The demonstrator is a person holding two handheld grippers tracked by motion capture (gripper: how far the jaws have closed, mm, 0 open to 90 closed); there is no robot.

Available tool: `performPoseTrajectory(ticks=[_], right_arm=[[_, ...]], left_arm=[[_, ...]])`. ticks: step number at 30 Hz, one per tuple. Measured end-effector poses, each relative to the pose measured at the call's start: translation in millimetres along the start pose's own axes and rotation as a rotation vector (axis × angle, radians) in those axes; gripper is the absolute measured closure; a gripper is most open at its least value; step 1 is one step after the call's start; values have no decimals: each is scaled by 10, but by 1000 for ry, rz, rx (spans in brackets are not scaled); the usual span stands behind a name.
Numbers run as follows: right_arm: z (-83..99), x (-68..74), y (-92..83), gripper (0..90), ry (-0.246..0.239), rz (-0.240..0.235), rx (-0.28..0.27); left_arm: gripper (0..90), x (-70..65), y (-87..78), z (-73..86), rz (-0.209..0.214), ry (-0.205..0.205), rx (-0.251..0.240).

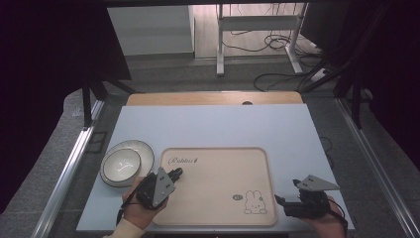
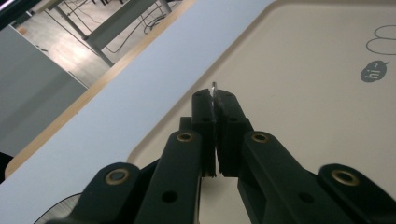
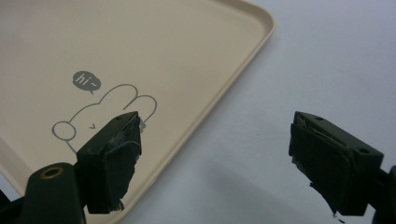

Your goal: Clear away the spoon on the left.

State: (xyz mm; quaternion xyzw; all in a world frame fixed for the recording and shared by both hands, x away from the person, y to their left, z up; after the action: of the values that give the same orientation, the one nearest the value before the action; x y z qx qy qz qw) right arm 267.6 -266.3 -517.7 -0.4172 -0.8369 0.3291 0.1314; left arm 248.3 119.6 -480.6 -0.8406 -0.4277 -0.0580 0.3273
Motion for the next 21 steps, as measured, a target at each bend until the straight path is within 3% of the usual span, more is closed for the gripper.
performPoseTrajectory(ticks=[11, 21], right_arm=[[1, 0, 6, 170, -1, -1, 1], [4, 5, 9, 170, -2, -2, 4]], left_arm=[[893, -33, 39, 9, 7, 11, 13], [887, -99, 73, 5, 7, 45, 21]])
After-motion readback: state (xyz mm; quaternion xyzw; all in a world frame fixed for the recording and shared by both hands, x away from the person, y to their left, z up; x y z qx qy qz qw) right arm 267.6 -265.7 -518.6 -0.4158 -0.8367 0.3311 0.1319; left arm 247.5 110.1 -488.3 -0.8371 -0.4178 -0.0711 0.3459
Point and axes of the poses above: each handheld gripper's, and its own axes: y roughly forward along the jaws, z roughly out of its underside, x roughly to its left, the point moved 5 cm from there along y, roughly forward along the jaws, and after that the axes turned 1 degree about z, right-handed, at the moved point
